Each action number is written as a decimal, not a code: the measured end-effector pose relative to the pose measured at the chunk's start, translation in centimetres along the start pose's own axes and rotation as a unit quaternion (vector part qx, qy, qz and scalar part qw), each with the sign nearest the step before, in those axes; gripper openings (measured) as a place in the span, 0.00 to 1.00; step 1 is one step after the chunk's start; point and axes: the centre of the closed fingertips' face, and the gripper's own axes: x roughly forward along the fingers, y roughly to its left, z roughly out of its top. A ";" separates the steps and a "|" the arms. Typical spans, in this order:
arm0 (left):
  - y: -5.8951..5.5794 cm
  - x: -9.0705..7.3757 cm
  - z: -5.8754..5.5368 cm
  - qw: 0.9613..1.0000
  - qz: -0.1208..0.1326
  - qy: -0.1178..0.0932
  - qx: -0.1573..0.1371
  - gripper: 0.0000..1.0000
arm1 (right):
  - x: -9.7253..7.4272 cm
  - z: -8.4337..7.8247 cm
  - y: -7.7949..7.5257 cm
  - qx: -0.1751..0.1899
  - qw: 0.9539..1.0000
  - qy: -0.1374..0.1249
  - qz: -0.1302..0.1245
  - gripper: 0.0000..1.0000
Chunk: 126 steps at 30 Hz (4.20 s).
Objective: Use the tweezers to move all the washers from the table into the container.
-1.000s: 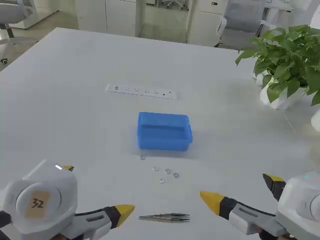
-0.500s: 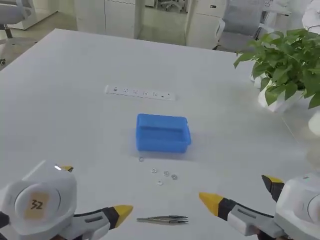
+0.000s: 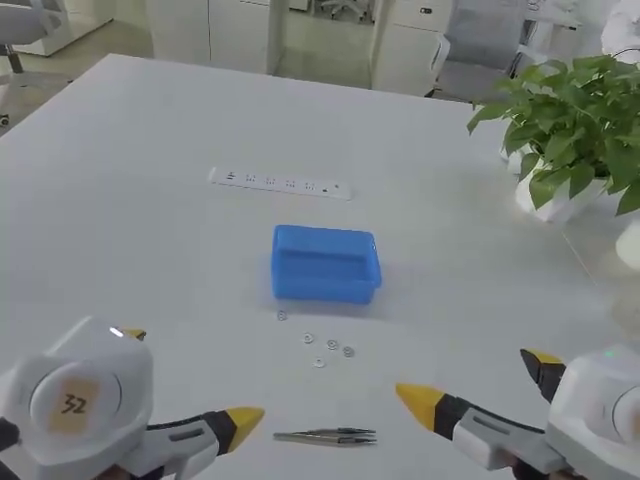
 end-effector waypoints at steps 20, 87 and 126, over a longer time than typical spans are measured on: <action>-4.4 1.7 1.0 0.985 -0.130 0.017 0.114 0.60 | 0.3 -0.4 0.2 -0.004 1.000 0.011 0.003 0.95; -8.7 9.4 -8.4 0.886 -0.300 0.180 0.304 0.00 | 3.8 -1.7 4.0 -0.034 0.994 0.074 0.070 0.92; -7.4 6.1 3.0 0.919 -0.266 0.069 0.284 0.00 | 7.1 -3.4 11.2 -0.051 0.957 0.138 0.249 0.21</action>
